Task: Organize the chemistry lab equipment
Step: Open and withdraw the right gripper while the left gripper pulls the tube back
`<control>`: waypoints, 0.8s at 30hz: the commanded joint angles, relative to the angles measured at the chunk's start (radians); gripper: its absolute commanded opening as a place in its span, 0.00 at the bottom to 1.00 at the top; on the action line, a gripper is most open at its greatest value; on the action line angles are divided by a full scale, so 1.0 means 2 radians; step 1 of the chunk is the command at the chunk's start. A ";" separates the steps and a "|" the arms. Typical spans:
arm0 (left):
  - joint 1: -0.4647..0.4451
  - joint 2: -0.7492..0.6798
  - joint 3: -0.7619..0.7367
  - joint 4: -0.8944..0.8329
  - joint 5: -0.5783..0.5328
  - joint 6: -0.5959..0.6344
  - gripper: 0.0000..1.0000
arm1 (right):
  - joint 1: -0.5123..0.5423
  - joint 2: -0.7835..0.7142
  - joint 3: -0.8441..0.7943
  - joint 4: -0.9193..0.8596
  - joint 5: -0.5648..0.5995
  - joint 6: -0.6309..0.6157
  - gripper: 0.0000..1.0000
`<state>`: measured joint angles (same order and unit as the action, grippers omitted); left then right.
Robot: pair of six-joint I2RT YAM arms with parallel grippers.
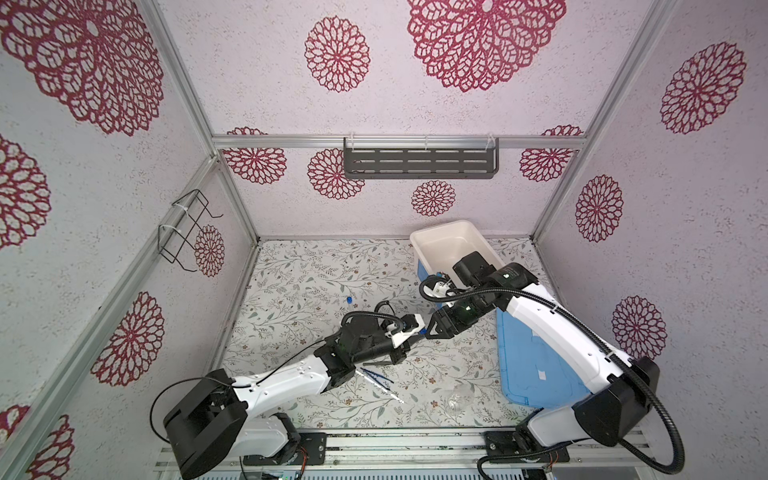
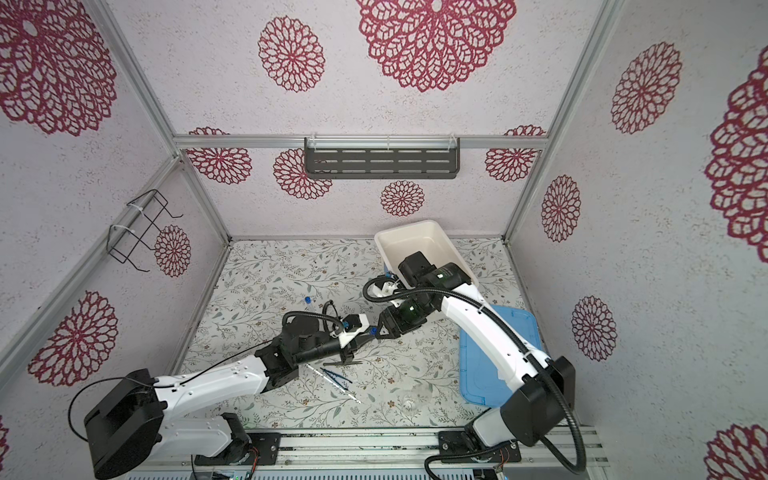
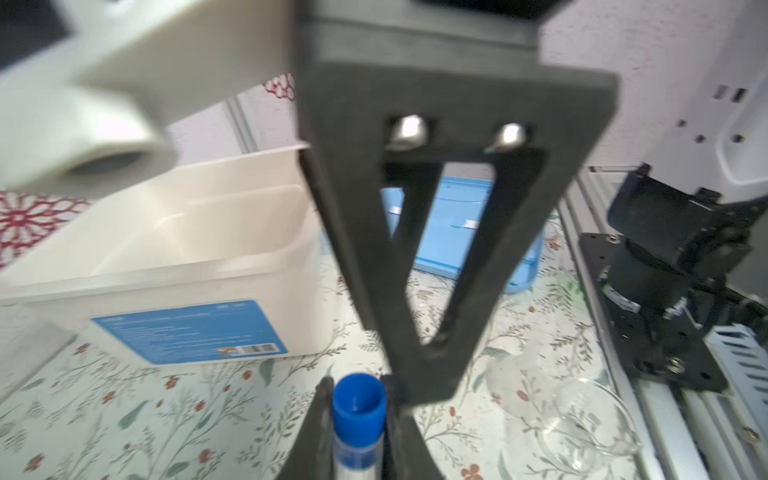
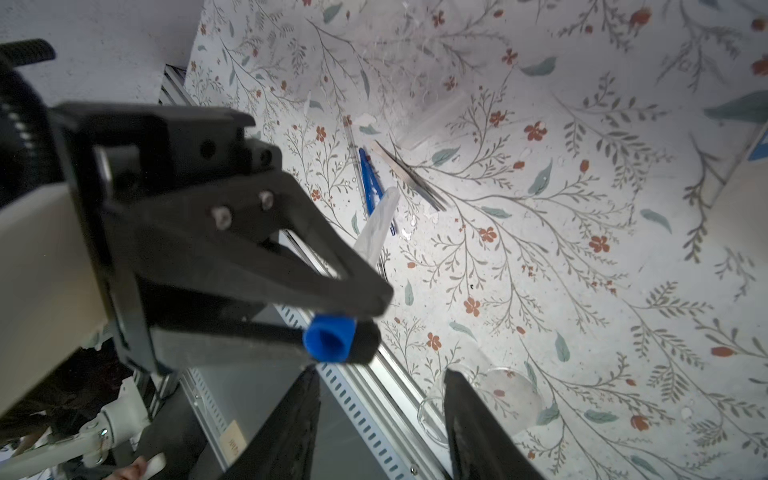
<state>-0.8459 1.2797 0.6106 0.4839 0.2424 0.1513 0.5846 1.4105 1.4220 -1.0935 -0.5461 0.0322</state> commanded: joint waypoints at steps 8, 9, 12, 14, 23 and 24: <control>0.093 -0.033 -0.043 0.073 -0.103 -0.046 0.07 | -0.002 -0.052 -0.076 0.062 -0.017 -0.007 0.58; 0.097 -0.028 -0.045 0.085 -0.109 -0.044 0.07 | -0.002 -0.056 -0.092 0.072 -0.022 -0.005 0.62; 0.107 -0.012 -0.060 0.142 -0.128 -0.044 0.07 | -0.002 -0.066 -0.125 0.093 -0.052 -0.011 0.62; 0.113 0.000 -0.067 0.179 -0.143 -0.051 0.07 | -0.002 -0.066 -0.136 0.094 -0.049 -0.016 0.62; 0.134 0.048 -0.092 0.292 -0.154 -0.073 0.07 | 0.002 -0.128 -0.270 0.233 -0.031 0.051 0.99; 0.134 0.053 -0.092 0.300 -0.155 -0.077 0.07 | 0.002 -0.137 -0.286 0.247 -0.027 0.064 0.99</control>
<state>-0.5838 1.3693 0.4301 0.9638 -0.0521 0.0238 0.5861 1.1961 0.9005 -0.7307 -0.6025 0.0814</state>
